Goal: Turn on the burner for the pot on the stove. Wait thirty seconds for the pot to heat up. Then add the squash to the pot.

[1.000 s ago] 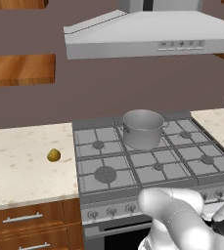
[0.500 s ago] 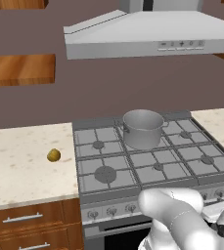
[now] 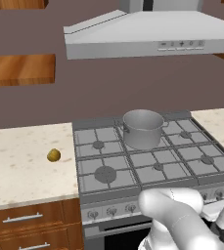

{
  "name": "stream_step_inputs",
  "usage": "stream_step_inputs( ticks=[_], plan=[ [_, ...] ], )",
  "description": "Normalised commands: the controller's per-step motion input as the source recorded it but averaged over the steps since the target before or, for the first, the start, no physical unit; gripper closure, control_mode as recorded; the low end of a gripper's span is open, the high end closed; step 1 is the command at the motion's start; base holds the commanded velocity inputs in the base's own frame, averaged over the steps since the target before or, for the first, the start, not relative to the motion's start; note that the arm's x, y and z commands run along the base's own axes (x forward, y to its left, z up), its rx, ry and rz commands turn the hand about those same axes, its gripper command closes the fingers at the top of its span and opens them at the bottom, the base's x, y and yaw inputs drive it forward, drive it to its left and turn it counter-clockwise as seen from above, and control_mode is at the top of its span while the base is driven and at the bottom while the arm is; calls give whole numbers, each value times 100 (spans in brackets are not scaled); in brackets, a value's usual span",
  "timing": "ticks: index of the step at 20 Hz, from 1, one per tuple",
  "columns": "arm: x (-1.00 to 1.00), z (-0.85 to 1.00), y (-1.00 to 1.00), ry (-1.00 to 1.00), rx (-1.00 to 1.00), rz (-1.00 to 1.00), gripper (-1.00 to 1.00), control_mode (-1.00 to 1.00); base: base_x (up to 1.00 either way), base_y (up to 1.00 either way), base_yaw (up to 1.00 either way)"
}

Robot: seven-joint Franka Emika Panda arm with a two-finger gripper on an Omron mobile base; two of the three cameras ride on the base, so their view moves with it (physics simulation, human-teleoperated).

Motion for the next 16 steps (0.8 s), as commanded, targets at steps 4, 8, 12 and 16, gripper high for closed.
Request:
stream_step_inputs(
  ticks=[4, 8, 12, 16],
  plan=[
    [20, 0, 4, 0, 0, 0, -100, -100, 0, 0, 0],
    [21, 0, 0, 0, 0, 0, -100, -100, 0, 0, 0],
    [18, -1, 0, 0, 0, 0, -100, -100, 0, 0, 0],
    [6, -22, 0, 0, 0, 0, -100, -100, 0, 0, 0]
  ],
)
